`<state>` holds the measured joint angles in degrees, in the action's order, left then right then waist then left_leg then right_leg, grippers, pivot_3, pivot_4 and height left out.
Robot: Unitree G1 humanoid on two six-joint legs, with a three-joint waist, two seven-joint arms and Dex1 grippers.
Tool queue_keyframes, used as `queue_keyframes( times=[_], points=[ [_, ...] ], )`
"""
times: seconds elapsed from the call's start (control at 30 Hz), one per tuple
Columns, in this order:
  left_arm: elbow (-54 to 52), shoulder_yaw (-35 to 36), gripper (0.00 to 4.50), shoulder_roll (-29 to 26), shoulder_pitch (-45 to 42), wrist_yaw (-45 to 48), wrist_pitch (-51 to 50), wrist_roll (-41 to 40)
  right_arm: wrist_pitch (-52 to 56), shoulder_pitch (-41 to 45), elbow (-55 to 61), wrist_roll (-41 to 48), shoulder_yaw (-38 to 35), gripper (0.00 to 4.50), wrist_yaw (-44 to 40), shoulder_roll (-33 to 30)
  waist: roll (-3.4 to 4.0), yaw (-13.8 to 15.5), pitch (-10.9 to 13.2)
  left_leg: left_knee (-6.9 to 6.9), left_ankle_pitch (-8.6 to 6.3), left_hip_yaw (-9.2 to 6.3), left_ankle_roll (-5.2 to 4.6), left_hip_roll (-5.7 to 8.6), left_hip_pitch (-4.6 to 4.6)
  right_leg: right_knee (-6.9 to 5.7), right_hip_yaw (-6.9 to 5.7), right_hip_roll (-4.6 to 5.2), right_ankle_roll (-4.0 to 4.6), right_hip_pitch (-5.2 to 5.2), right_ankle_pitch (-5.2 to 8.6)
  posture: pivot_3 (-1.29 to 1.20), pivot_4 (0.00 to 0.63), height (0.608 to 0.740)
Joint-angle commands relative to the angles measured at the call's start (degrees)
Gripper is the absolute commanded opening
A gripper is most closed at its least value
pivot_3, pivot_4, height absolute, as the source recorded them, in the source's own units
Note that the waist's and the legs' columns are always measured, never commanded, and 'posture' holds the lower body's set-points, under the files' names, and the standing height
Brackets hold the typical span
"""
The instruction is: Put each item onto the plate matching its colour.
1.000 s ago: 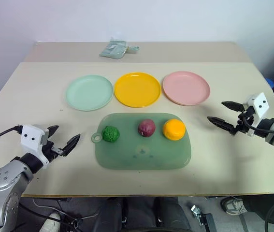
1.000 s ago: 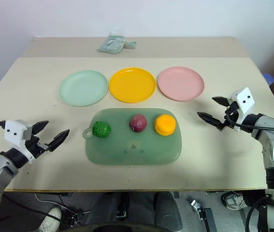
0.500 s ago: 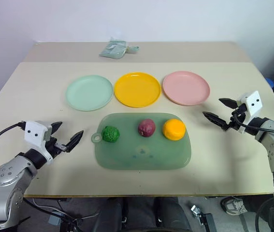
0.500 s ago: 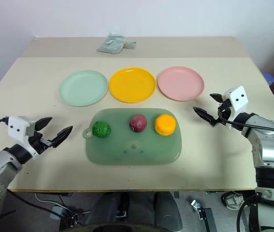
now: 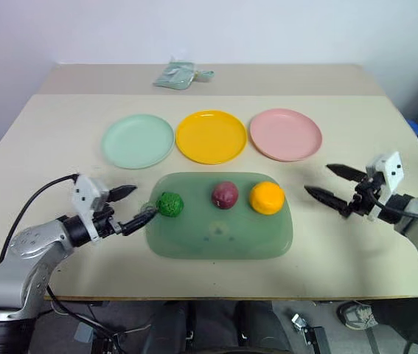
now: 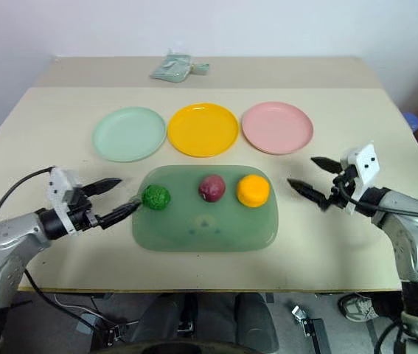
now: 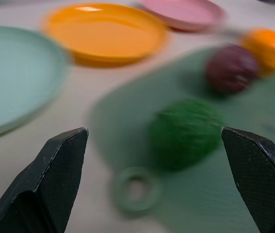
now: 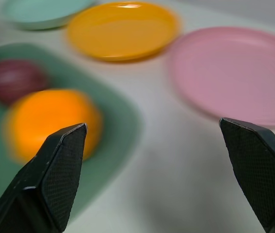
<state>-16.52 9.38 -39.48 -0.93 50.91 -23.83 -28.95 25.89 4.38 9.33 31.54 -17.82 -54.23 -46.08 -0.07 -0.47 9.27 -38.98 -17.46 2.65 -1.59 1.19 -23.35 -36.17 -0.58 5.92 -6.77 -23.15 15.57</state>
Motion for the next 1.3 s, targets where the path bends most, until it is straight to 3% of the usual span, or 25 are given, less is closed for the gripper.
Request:
queue_keyframes(
  times=[0.03, 0.2, 0.43, 0.63, 0.7, 0.9, 1.13, 1.3],
  points=[
    [3.6, -4.0, 4.50, -0.8, -3.6, 3.2, 3.4, 3.4, 1.5, -2.6, 7.4, 3.1, -2.2, 4.46, -2.3, -2.0, 0.00, -0.2, 0.0, 0.00, 0.00, 0.00, 0.00, 0.00, 0.00, 0.00, 0.00, 0.00, 0.00, 0.00, 0.00, 0.00, 0.150, 0.740],
    [10.5, -9.4, 4.50, 0.5, -9.9, 5.1, 7.0, 7.9, 3.0, -7.5, 16.1, 5.2, -2.5, 4.46, -3.3, -2.6, -0.01, -0.1, 0.0, 0.00, -0.01, -0.01, -0.01, -0.01, 0.00, -0.02, 0.00, -0.01, -0.01, -0.02, 0.00, 0.00, 0.150, 0.740],
    [13.1, -12.7, 4.50, 2.9, -14.0, 6.8, 7.3, 9.0, 2.0, -11.1, 19.9, 3.7, -1.8, 4.46, -0.1, -0.3, -0.02, 0.0, 0.0, -0.03, -0.01, -0.01, -0.02, 0.00, -0.01, -0.01, 0.01, 0.00, -0.01, -0.01, -0.01, 0.00, 0.150, 0.740],
    [12.9, -9.1, 2.39, 4.5, -15.8, 2.4, 5.1, 8.0, 0.9, -12.1, 19.9, 2.5, -0.8, 4.50, 1.1, 0.7, -0.02, -0.1, 0.0, -0.04, -0.01, -0.02, -0.03, -0.01, -0.01, -0.02, 0.01, -0.01, -0.01, -0.02, -0.01, 0.00, 0.150, 0.740],
    [14.0, -6.2, 2.39, 6.3, -17.5, -2.1, 4.4, 7.3, 0.2, -12.0, 19.3, 1.9, -0.5, 4.50, 1.5, 0.9, -0.03, 0.1, 0.0, -0.06, -0.01, -0.02, -0.03, 0.00, -0.02, -0.02, 0.01, -0.01, -0.02, -0.01, -0.01, 0.00, 0.150, 0.740],
    [28.0, 0.4, 2.39, 13.2, -30.9, -29.0, 5.6, 16.4, -1.4, -8.6, 16.5, 0.3, 1.6, 4.50, 2.8, 2.3, -0.10, 1.2, 0.0, -0.20, 0.01, -0.03, -0.05, 0.03, -0.02, -0.07, -0.01, -0.10, -0.13, 0.02, -0.07, 0.00, 0.150, 0.740],
    [40.9, -1.0, 2.39, 15.6, -38.5, -35.2, 6.8, 20.9, -3.1, -5.1, 14.3, -1.4, 3.8, 4.50, 4.0, 3.5, -0.16, 1.3, 0.0, -0.24, 0.02, 0.02, -0.06, 0.12, -0.04, -0.08, -0.07, -0.29, -0.18, 0.02, -0.09, 0.00, 0.150, 0.740],
    [44.1, 0.1, 4.44, 15.9, -39.6, -35.0, 8.8, 20.5, -3.3, -3.5, 14.5, -2.5, 4.4, 4.50, 6.3, 4.7, -0.24, 1.2, 0.1, -0.29, 0.03, 0.03, -0.06, 0.10, -0.05, -0.09, -0.08, -0.31, -0.19, 0.02, -0.10, 0.00, 0.150, 0.740]
  ],
)
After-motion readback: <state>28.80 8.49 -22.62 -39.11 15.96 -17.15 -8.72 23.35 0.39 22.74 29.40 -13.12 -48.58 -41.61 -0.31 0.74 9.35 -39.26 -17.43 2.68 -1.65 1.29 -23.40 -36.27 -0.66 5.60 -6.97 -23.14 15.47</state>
